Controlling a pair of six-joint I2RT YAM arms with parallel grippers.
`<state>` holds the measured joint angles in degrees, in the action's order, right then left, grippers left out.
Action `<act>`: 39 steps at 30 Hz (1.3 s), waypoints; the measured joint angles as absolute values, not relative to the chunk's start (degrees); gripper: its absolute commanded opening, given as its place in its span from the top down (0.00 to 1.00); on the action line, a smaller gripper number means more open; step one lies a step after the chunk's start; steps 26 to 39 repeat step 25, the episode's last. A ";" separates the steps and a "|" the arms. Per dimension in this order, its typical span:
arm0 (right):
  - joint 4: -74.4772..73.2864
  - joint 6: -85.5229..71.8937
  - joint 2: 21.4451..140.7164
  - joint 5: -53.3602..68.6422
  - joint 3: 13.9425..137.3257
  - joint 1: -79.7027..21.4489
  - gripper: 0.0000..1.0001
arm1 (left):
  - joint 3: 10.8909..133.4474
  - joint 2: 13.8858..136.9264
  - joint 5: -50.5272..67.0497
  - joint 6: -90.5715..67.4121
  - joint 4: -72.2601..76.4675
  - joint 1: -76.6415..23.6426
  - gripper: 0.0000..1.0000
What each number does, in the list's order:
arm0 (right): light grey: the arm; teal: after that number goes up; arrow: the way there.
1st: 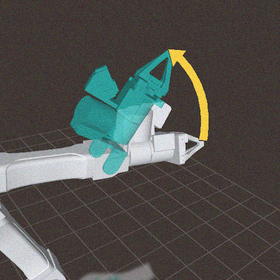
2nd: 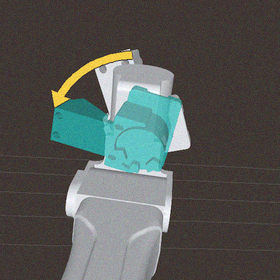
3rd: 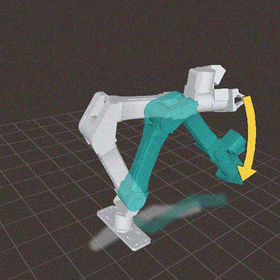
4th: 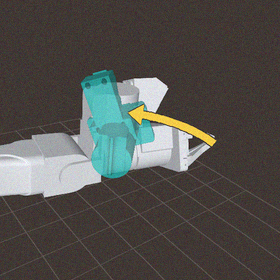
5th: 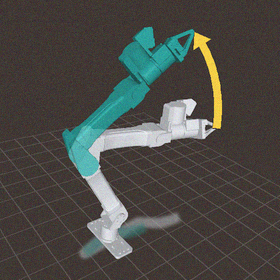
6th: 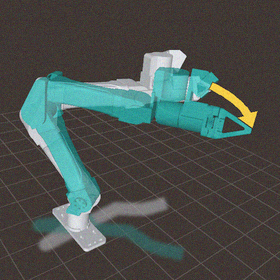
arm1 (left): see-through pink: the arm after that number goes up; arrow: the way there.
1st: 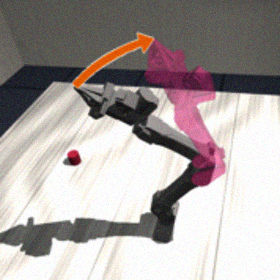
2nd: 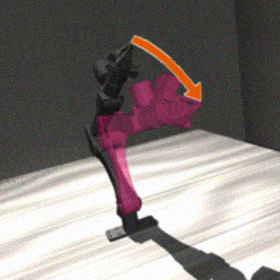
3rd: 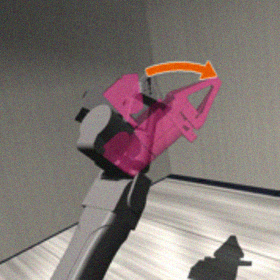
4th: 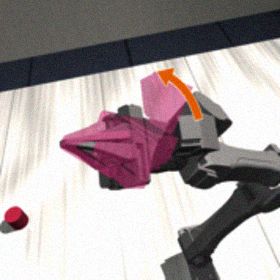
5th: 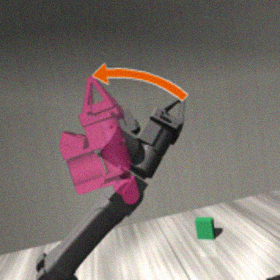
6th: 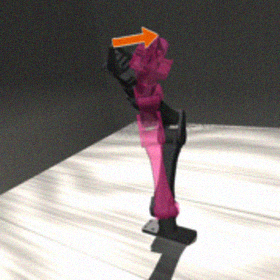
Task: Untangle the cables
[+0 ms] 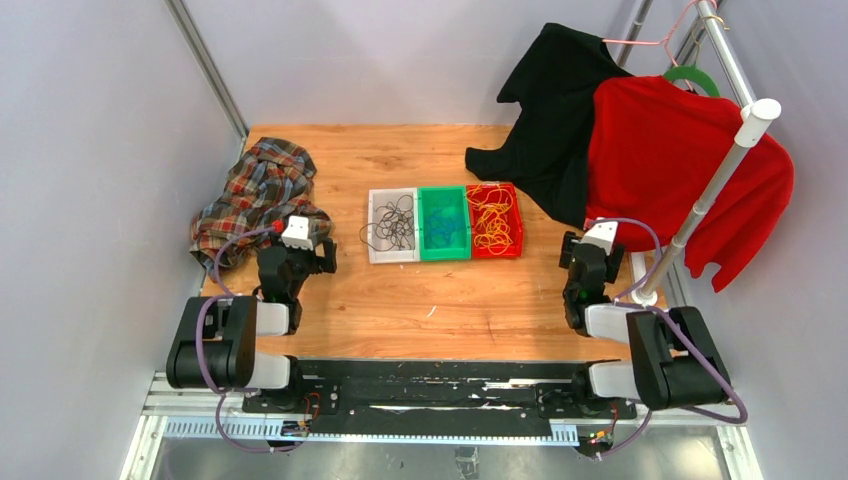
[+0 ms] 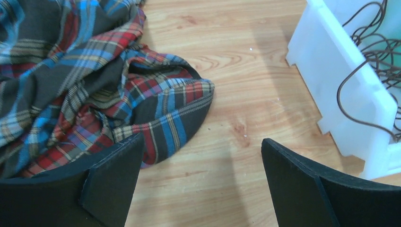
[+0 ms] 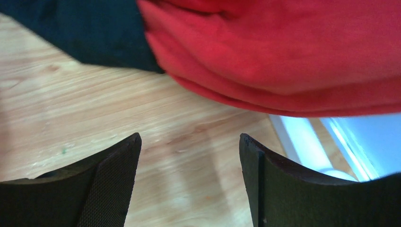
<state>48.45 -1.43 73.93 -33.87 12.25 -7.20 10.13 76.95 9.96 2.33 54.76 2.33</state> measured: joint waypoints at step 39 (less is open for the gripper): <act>59.99 4.08 81.60 -22.02 11.73 -6.57 0.22 | 10.17 78.61 7.84 2.35 59.59 0.89 0.02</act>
